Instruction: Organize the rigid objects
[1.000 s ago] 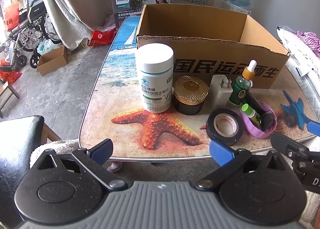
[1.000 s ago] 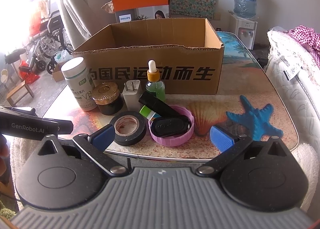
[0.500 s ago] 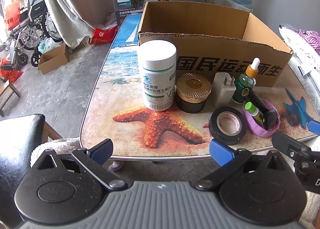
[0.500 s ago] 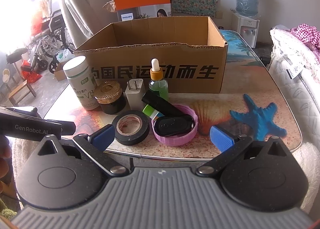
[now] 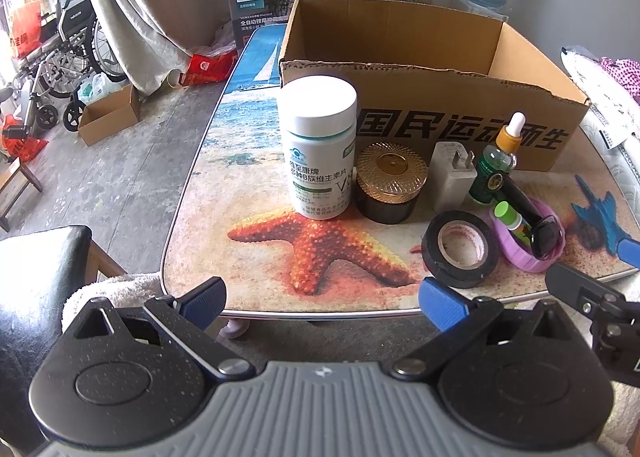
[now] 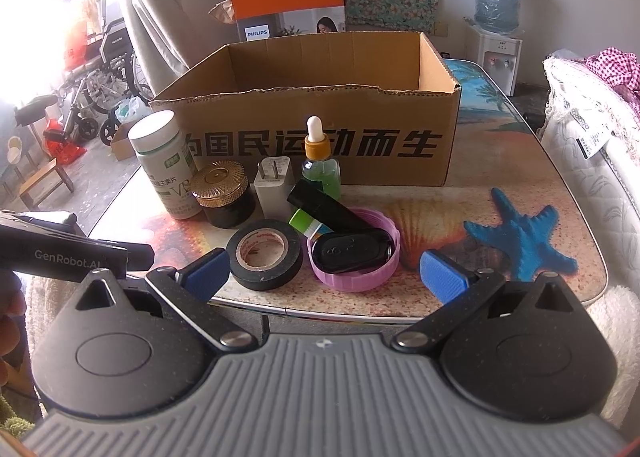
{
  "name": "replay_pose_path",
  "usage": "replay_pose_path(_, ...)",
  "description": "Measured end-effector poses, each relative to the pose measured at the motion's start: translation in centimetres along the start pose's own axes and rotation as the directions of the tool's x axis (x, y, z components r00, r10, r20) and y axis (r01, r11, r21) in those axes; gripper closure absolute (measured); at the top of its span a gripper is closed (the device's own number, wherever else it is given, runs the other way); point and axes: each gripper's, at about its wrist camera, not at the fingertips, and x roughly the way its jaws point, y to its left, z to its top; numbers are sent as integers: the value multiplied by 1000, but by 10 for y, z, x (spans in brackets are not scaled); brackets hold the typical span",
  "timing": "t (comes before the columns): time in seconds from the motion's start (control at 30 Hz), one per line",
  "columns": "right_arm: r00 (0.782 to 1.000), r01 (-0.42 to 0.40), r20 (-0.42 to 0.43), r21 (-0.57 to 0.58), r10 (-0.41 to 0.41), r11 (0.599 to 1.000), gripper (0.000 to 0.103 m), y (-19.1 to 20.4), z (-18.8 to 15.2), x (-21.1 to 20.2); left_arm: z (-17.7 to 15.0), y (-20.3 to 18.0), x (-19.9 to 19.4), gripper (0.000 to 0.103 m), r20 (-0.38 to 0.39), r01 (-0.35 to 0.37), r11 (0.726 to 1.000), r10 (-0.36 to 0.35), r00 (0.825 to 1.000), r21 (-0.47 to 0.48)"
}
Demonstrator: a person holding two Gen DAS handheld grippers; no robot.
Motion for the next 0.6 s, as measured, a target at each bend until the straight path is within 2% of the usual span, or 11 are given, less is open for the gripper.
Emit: replay_pose_path(0.6, 1000, -7, 4, 4, 7, 1000, 1, -5, 4, 6, 5, -5, 7, 0, -17, -12, 1000, 13, 1000, 20)
